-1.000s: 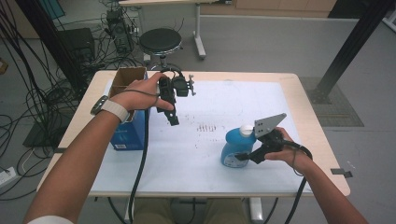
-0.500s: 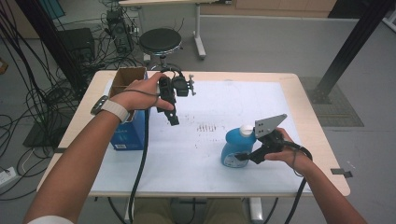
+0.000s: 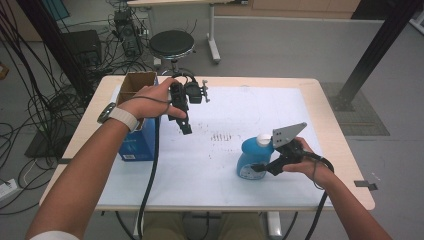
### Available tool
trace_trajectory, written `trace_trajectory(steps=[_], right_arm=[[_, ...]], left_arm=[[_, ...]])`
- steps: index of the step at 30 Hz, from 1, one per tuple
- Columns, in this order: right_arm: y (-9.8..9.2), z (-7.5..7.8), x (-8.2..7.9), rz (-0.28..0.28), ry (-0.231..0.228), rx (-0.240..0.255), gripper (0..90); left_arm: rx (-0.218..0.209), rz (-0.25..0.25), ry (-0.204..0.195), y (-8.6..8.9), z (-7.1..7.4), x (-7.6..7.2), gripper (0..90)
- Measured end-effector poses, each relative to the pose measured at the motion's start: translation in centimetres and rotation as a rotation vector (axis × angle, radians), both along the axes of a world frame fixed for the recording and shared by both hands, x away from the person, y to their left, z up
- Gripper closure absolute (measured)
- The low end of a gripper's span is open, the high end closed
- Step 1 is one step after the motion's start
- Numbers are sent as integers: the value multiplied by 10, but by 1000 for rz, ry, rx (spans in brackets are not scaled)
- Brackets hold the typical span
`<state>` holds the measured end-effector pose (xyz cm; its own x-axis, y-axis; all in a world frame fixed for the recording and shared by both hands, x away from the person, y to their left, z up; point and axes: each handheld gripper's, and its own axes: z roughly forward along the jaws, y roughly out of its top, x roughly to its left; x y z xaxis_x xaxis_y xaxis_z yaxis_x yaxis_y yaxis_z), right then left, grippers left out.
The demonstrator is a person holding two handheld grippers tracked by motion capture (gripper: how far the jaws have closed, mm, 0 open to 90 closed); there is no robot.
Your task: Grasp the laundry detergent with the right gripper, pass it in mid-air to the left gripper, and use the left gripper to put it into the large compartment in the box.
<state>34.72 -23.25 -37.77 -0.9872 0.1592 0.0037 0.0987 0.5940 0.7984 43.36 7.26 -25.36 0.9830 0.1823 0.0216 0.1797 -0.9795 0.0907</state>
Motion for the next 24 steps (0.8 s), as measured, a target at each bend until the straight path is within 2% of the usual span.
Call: trace_trajectory(steps=[24], right_arm=[[2, -3, 0, 0, -8, 9, 368]], left_arm=[[4, -1, 3, 1, -1, 0, 113]])
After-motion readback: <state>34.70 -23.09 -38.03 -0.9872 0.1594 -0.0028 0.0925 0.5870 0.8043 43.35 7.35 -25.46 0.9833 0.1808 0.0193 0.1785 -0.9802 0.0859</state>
